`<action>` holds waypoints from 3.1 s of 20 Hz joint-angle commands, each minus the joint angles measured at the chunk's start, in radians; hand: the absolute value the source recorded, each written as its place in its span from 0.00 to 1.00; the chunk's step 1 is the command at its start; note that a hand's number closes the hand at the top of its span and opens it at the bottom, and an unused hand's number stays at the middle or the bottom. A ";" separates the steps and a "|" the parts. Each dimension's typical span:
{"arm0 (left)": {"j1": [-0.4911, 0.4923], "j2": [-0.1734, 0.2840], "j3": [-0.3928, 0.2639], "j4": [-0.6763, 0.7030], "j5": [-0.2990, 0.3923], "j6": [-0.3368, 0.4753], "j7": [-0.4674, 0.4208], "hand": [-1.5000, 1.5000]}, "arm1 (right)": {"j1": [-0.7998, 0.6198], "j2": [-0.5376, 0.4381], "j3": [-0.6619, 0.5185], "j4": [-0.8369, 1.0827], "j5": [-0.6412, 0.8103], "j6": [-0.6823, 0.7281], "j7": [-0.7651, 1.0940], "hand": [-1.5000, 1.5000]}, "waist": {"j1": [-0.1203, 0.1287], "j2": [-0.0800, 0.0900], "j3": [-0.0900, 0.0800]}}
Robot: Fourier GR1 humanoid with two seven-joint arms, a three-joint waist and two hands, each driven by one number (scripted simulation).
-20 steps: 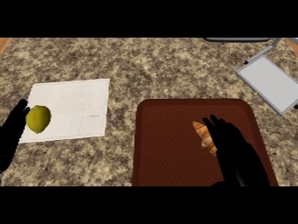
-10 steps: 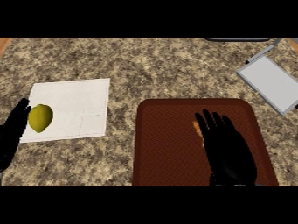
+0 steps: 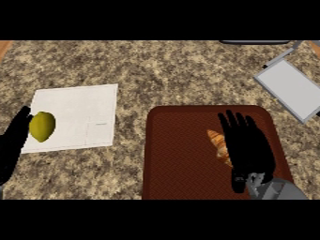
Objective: Pick the croissant from the tray and place it in the tiered shelf
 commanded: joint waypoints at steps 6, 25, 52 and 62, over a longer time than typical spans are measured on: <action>0.031 -0.057 0.030 -0.083 -0.043 -0.023 0.073 0.50 | 0.031 0.063 -0.014 0.112 0.113 -0.078 -0.081 0.00 | 0.000 0.001 -0.002; 0.011 -0.107 0.110 -0.044 -0.127 -0.100 0.054 0.50 | 0.081 0.034 -0.124 0.331 0.202 -0.237 -0.385 1.00 | -0.003 0.001 -0.002; -0.022 -0.131 0.147 -0.029 -0.140 -0.142 0.079 0.50 | -0.512 0.180 -0.667 0.354 0.214 -0.324 0.184 1.00 | -0.001 0.000 -0.003; 0.021 -0.170 0.139 -0.036 -0.171 -0.120 0.055 0.50 | -0.616 0.219 -0.692 0.007 0.216 -0.237 0.344 1.00 | -0.009 -0.004 -0.003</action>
